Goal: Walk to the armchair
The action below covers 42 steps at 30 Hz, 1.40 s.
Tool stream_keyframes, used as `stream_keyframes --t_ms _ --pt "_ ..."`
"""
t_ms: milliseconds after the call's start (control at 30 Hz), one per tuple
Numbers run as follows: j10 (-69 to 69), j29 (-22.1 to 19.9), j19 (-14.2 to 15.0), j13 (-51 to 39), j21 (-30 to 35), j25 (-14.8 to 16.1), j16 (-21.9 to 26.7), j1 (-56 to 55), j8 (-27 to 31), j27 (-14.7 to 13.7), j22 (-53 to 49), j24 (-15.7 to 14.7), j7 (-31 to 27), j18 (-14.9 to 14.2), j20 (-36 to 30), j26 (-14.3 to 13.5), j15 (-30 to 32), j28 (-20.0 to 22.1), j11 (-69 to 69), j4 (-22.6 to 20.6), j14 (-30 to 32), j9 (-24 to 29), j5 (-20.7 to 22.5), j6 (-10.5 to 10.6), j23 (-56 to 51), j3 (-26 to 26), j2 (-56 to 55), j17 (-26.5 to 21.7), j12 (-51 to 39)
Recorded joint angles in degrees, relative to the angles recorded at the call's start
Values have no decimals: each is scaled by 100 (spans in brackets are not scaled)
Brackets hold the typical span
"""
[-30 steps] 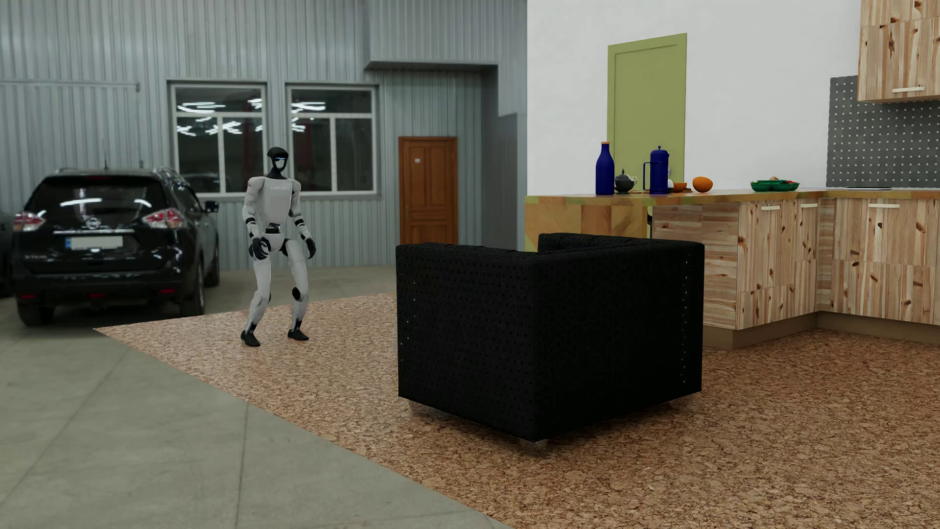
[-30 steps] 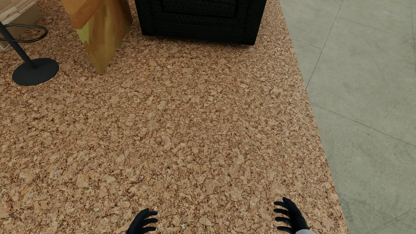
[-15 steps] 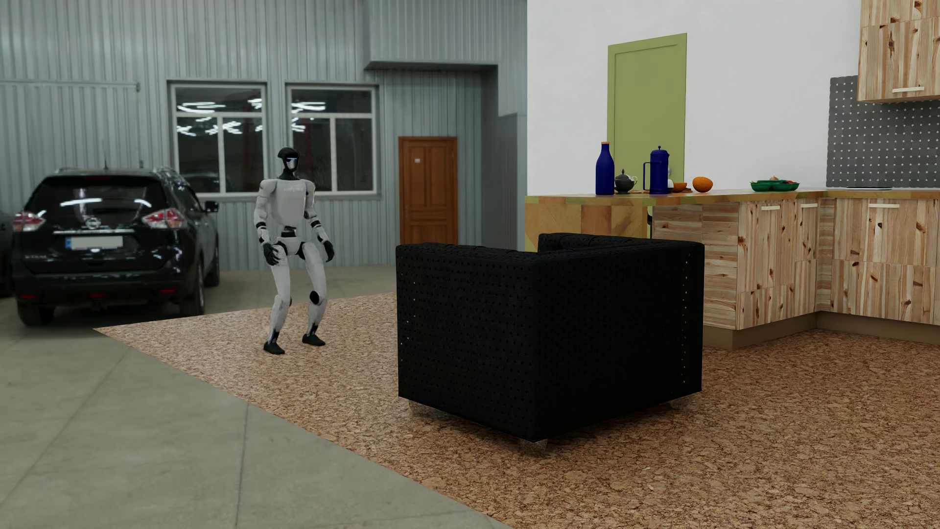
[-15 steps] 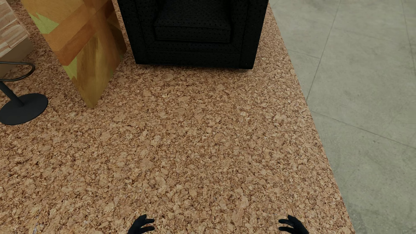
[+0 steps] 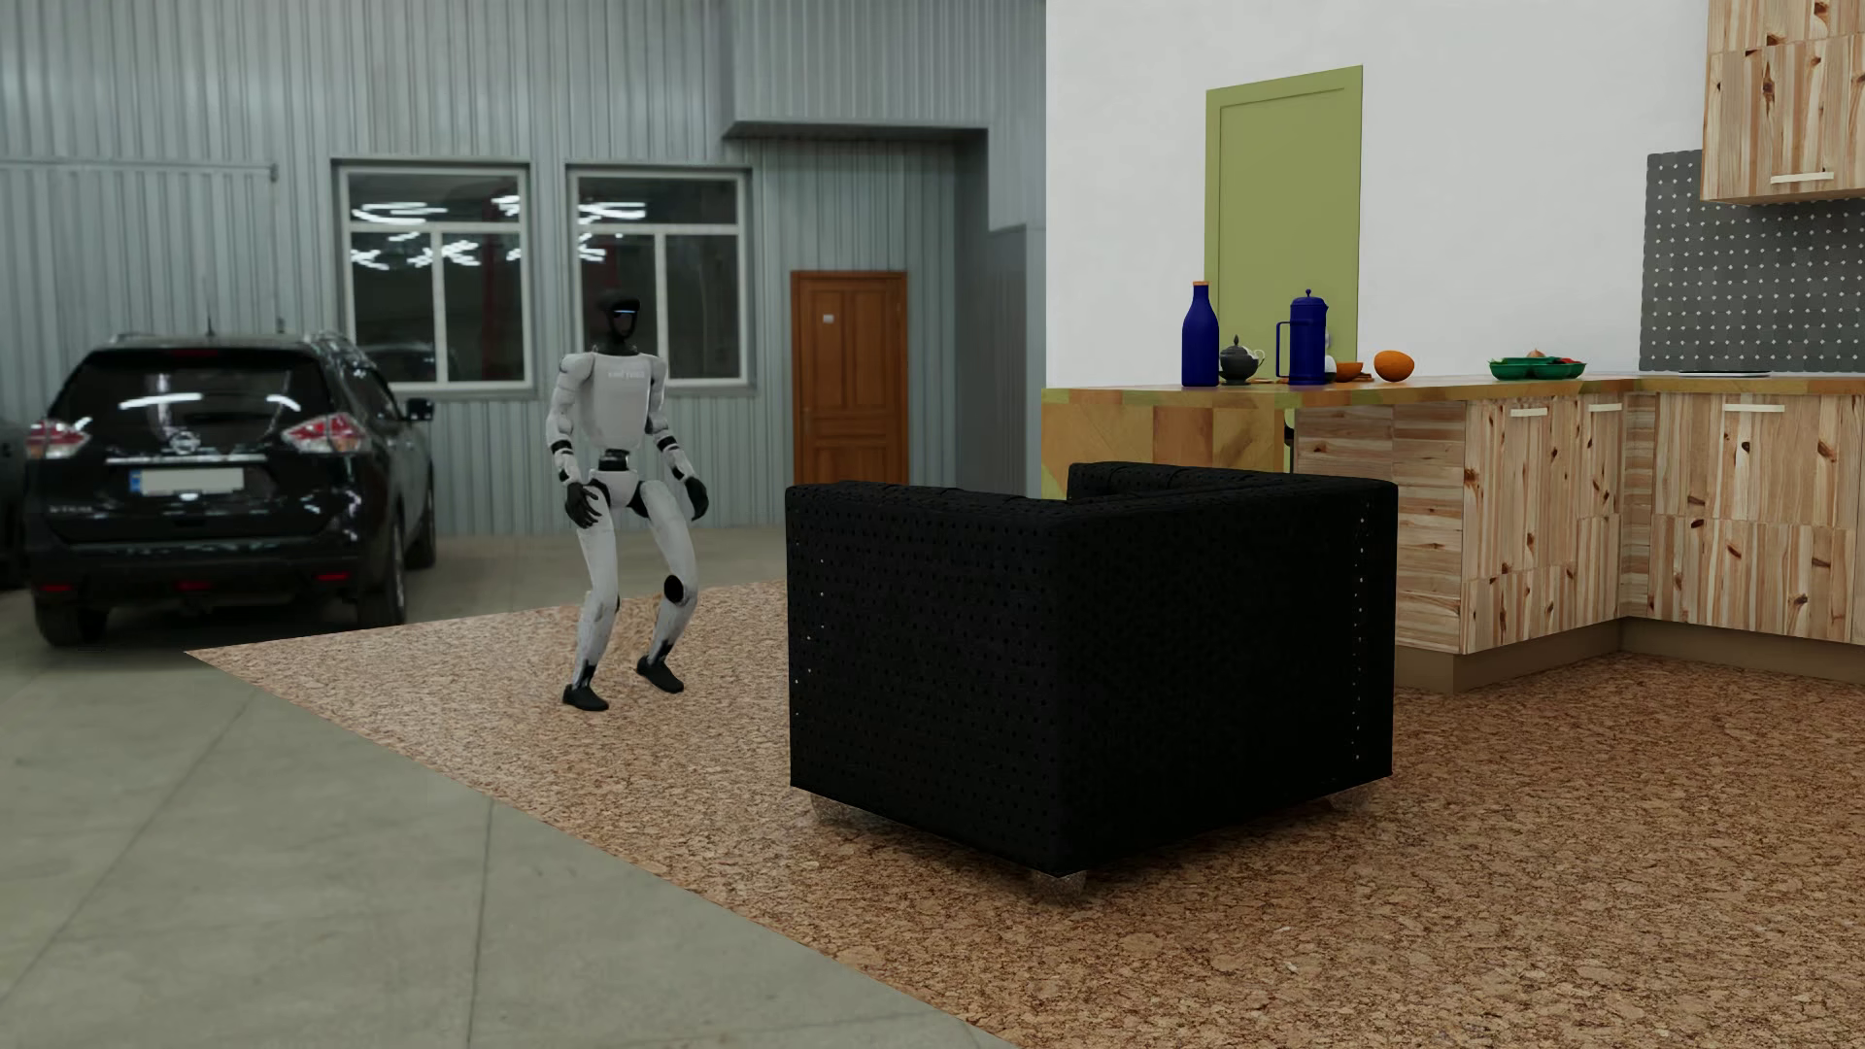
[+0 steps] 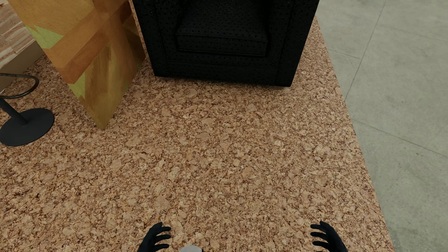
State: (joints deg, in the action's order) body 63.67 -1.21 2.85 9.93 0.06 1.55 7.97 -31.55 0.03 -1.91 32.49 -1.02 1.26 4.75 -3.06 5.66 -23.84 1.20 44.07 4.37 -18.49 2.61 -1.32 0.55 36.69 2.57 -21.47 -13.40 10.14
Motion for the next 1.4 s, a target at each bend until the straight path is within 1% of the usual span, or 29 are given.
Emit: stream_keyframes --t_ms 33,67,133,167,267,300,367,433,533,567,600,633,667,733,767,833,867,933,967,1000,1033,1067,1100,1133,1167,1233,1300,1333,1400 --pt "-962 -48 -17 -143 185 -66 82 -52 -41 142 -26 84 44 -230 151 33 -169 -296 59 105 -334 -17 4 98 -259 37 210 201 109" --pt "-1527 -40 115 -473 343 -164 315 95 2 308 390 221 1 -621 137 12 -277 -524 603 112 58 -75 -29 96 -202 96 117 480 76" --pt "-1616 101 160 -637 497 -305 454 369 46 634 617 279 -41 -603 28 -101 773 -574 1850 49 -149 -142 -32 -9 -263 49 -456 654 338" --pt "-1798 230 177 -514 358 -292 424 570 38 703 772 117 18 -603 19 -248 737 -432 1901 3 -203 -212 -83 -163 -403 -130 -680 727 607" --pt "-1985 679 276 37 144 -178 44 1104 66 249 216 -314 21 -654 55 -437 -11 93 115 -194 -512 -145 -385 -607 -126 -462 -959 390 207" --pt "-1826 706 309 184 139 -181 -15 1241 44 88 157 -310 -22 -663 -76 -571 796 98 -57 -223 -744 -100 -492 -611 7 -460 -857 133 -17" --pt "-1331 408 148 118 35 -107 -24 1278 -8 82 274 -296 -82 -468 -236 -741 817 -92 -16 -103 -949 -33 -365 -288 -75 -399 -637 -51 -352" --pt "-1417 -214 166 -73 101 33 19 1455 -59 131 418 -327 -184 -632 -25 -509 681 -388 -234 -66 -938 -70 -308 52 -307 -151 -377 248 -317" --pt "-1375 -759 213 -280 -135 234 226 1753 -18 -13 219 -292 -187 -506 -208 39 180 -246 -20 -223 -965 8 -448 158 -12 132 -119 495 -166" --pt "-637 -780 226 -127 -138 268 59 1460 29 -52 180 -257 -163 -435 -244 213 44 20 47 -263 -517 113 -476 159 -36 97 -35 390 -334" --pt "93 -741 233 42 -119 276 -20 1074 95 -38 137 -260 -192 -360 -162 302 -36 215 -10 -337 412 163 -485 136 -14 25 105 282 -398" --pt "486 -664 237 135 -123 270 -41 687 115 36 165 -256 -187 -106 -154 316 -57 302 -191 -313 1057 53 -438 189 54 -62 212 207 -302" --pt "415 -524 260 255 -87 238 -35 426 53 127 201 -184 -58 256 -90 329 -111 218 -376 -196 742 -17 -428 273 76 -23 437 81 -229" --pt "-988 -199 322 -166 179 131 65 189 7 549 19 256 107 0 218 313 -408 -72 -336 -28 -582 -89 -353 393 -213 170 714 236 77" --pt "-1408 -37 367 -469 169 104 315 351 21 561 441 448 111 -511 163 180 -522 -123 464 -53 -423 -49 -439 290 -191 200 535 560 56" --pt "-1493 303 352 -621 331 17 390 641 165 571 869 429 30 -522 -168 -196 1044 19 2238 -74 -641 -11 -310 67 -43 -11 -487 550 251" --pt "-1712 466 324 -538 232 -15 308 887 150 666 814 181 40 -552 -39 -357 933 64 2269 -82 -676 1 -205 -156 -236 -239 -873 525 440" --pt "-2005 636 333 -235 14 -151 80 1395 27 501 363 -289 81 -637 -40 -488 451 132 1470 -112 -850 -14 -104 -599 -260 -469 -1362 409 351" --pt "-1940 641 380 -18 -90 -260 -20 1545 -21 283 109 -338 27 -607 -54 -528 328 109 790 -155 -1052 -45 -158 -746 -211 -492 -1459 290 236" --pt "-1023 509 394 -84 -69 -353 -4 1365 -29 77 37 -278 -1 -607 -62 -534 720 19 139 -184 -949 82 -244 -838 50 -332 -1348 198 -40" --pt "317 274 116 -247 68 -375 -30 754 -82 -114 -52 -197 -104 -228 -84 -498 1345 -95 134 -154 -250 118 -191 -694 236 -203 -1275 -51 -160" --pt "902 -81 -325 -358 -8 -304 116 159 -121 -268 145 -160 -172 29 -303 -441 1194 -246 173 -173 546 76 -130 -433 51 -204 -1218 -135 -88" --pt "474 -426 -13 -298 1 -158 175 -4 -117 -535 161 -165 -203 -219 -132 -231 1092 -412 101 -135 242 70 -138 -181 -55 -187 -1003 -49 67" --pt "-404 -680 -35 -268 68 11 258 12 -133 -654 140 -165 -265 -469 76 34 857 -534 138 -3 -281 41 -126 77 -187 -159 -849 118 199" --pt "-1325 -808 -116 -366 290 137 498 152 -98 -551 488 -172 -328 -974 211 259 493 -584 371 133 -159 -106 -105 247 -207 -195 -882 361 224" --pt "-1637 -598 66 48 229 4 341 570 2 -26 429 4 -280 -824 173 641 401 -365 247 -91 -291 -261 -277 197 -64 80 -519 560 -15" --pt "-1857 -140 80 -14 230 -137 242 939 1 663 595 133 -238 -824 85 452 237 -231 36 -65 -473 -295 -266 215 -138 108 -168 417 -44" --pt "-1971 49 92 -35 243 -119 190 1118 4 786 573 139 -211 -818 128 282 159 -244 -82 -53 -558 -275 -263 210 -201 90 5 233 -56" --pt "-2127 142 125 -53 158 9 86 1411 8 608 487 43 -166 -800 49 -91 -33 -346 -232 -51 -755 -205 -277 134 -234 118 286 228 4"
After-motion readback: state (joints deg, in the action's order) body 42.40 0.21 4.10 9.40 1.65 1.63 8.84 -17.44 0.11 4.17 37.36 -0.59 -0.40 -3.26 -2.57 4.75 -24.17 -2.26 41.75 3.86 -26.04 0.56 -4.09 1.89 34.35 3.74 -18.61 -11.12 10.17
